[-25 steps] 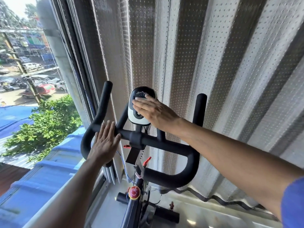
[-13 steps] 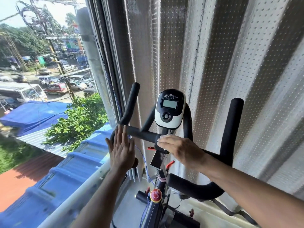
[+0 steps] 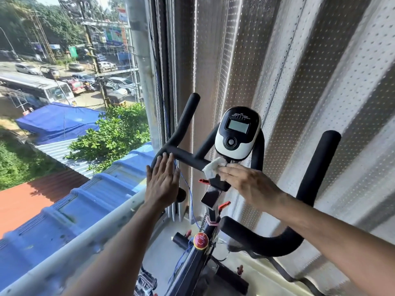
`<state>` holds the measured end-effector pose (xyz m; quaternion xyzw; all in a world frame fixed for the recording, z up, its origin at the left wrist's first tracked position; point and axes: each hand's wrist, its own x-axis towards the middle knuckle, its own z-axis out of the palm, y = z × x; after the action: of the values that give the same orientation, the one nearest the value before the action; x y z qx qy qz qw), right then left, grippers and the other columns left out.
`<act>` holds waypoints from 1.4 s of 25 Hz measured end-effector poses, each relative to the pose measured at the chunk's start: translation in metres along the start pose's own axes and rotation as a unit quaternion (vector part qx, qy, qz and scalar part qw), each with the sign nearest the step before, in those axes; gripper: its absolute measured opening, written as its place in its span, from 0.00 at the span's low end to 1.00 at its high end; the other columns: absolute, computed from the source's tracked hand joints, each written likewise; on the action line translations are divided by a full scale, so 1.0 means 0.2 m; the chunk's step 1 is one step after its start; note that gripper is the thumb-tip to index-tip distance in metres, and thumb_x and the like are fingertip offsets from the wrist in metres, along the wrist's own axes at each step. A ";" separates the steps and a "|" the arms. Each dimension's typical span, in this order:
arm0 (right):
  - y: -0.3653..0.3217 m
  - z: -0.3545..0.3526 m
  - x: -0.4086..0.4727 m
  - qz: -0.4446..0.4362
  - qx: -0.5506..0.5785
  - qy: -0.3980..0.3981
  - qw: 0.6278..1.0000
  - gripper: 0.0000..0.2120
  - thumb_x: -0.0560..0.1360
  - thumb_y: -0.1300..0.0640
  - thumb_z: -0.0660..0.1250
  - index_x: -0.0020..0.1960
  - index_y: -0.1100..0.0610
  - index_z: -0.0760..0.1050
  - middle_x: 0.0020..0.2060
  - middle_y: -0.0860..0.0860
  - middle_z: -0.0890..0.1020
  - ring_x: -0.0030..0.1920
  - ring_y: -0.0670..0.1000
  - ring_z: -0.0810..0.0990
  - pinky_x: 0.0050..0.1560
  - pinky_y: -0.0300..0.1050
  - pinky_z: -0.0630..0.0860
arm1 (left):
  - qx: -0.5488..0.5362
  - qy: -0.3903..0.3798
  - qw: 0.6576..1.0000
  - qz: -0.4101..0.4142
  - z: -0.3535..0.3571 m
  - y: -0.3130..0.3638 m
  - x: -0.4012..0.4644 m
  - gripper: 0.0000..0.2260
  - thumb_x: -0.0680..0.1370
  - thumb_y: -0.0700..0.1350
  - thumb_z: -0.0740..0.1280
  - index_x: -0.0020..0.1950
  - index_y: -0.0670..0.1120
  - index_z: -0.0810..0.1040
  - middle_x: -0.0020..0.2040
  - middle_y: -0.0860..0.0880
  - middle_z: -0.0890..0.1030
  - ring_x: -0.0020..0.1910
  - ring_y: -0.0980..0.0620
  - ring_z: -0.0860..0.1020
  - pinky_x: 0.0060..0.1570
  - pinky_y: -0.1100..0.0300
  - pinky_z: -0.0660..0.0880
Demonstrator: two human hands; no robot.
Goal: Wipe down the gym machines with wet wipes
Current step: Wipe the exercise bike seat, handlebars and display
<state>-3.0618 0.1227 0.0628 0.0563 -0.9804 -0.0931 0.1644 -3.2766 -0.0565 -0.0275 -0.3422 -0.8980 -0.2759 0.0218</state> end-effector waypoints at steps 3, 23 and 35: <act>-0.01 0.02 0.15 -0.002 -0.044 -0.027 0.999 0.24 0.76 0.70 0.54 0.69 0.63 0.75 0.63 0.59 0.78 0.61 0.58 0.79 0.58 0.50 0.83 | 0.000 0.004 1.000 -0.001 0.00 0.00 0.00 0.27 0.86 0.58 0.44 0.85 0.55 0.45 0.84 0.55 0.44 0.82 0.58 0.40 0.81 0.50 0.35; -0.36 0.22 0.28 0.102 0.051 -0.133 0.985 0.05 0.82 0.65 0.61 0.53 0.63 0.76 0.56 0.61 0.76 0.55 0.58 0.78 0.55 0.48 0.80 | -0.016 0.033 0.999 -0.001 0.01 -0.01 -0.01 0.29 0.84 0.59 0.43 0.85 0.54 0.52 0.85 0.53 0.51 0.83 0.55 0.46 0.81 0.51 0.37; -0.12 0.12 0.09 0.149 0.318 -0.182 0.919 0.01 0.77 0.56 0.74 0.48 0.53 0.83 0.40 0.42 0.80 0.40 0.36 0.78 0.44 0.33 0.70 | -0.031 0.009 0.999 -0.001 0.00 -0.02 -0.02 0.29 0.84 0.61 0.42 0.85 0.55 0.49 0.85 0.54 0.48 0.83 0.58 0.43 0.80 0.52 0.35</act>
<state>-3.0847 0.1001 0.0415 -0.0588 -0.9685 0.2400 -0.0313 -3.2757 -0.0608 -0.0296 -0.3391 -0.8890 -0.3070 0.0188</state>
